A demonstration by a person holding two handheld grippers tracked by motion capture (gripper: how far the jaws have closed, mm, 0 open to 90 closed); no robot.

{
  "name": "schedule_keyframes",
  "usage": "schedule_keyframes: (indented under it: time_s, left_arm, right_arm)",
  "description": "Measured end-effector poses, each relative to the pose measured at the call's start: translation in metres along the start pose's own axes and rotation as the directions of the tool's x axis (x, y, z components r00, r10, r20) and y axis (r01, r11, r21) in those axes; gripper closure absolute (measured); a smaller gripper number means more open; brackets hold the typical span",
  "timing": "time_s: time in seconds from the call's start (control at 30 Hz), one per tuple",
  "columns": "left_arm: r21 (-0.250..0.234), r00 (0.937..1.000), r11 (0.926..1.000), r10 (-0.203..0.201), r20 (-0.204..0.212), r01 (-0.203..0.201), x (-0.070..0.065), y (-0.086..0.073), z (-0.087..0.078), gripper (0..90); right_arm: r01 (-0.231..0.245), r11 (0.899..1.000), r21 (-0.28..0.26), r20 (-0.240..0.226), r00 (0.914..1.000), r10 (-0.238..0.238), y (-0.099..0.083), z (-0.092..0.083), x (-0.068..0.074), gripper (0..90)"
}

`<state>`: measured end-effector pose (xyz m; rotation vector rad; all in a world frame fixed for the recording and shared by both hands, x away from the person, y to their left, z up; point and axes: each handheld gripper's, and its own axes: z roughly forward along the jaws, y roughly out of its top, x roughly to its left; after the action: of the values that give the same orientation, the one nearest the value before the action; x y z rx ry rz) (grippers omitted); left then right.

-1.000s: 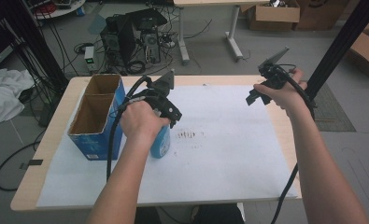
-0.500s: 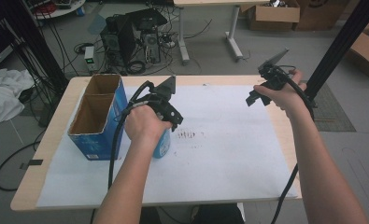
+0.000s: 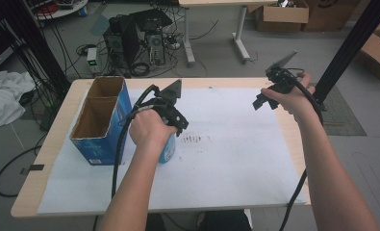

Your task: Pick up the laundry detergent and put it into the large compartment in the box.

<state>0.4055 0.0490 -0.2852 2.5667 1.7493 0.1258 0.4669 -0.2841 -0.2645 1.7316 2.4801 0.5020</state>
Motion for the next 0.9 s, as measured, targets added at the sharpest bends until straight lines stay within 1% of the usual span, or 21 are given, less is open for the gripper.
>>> schedule_keyframes:
  time_s: [0.23, 0.57, 0.67, 0.9]
  left_arm:
    - [-0.012, 1.0, 0.9999, -0.008, 0.001, 0.008, 0.0005, -0.0005, 0.0007, 6.1]
    - [-0.02, 1.0, 0.9998, 0.001, 0.008, 0.0, 0.0008, -0.0004, 0.0002, 15.5]
    - [-0.017, 1.0, 0.9998, 0.0, 0.006, 0.001, 0.0014, -0.0003, 0.0005, 16.0]
    - [-0.023, 0.9999, 0.9997, 0.001, 0.012, 0.0, 0.0011, -0.0006, 0.0001, 23.4]
  right_arm:
    - [0.0, 1.0, 0.002, -0.005, 1.0, 0.0, -0.0006, 0.0016, 0.0007, 16.7]
    - [0.005, 1.0, -0.006, -0.006, 1.0, -0.005, -0.0001, 0.0018, 0.0001, 16.7]
    - [0.004, 1.0, -0.011, -0.009, 0.9999, -0.004, 0.0001, 0.0022, 0.0007, 16.8]
    - [0.006, 1.0, -0.014, -0.015, 0.9999, -0.006, 0.0002, 0.0027, 0.0021, 16.8]
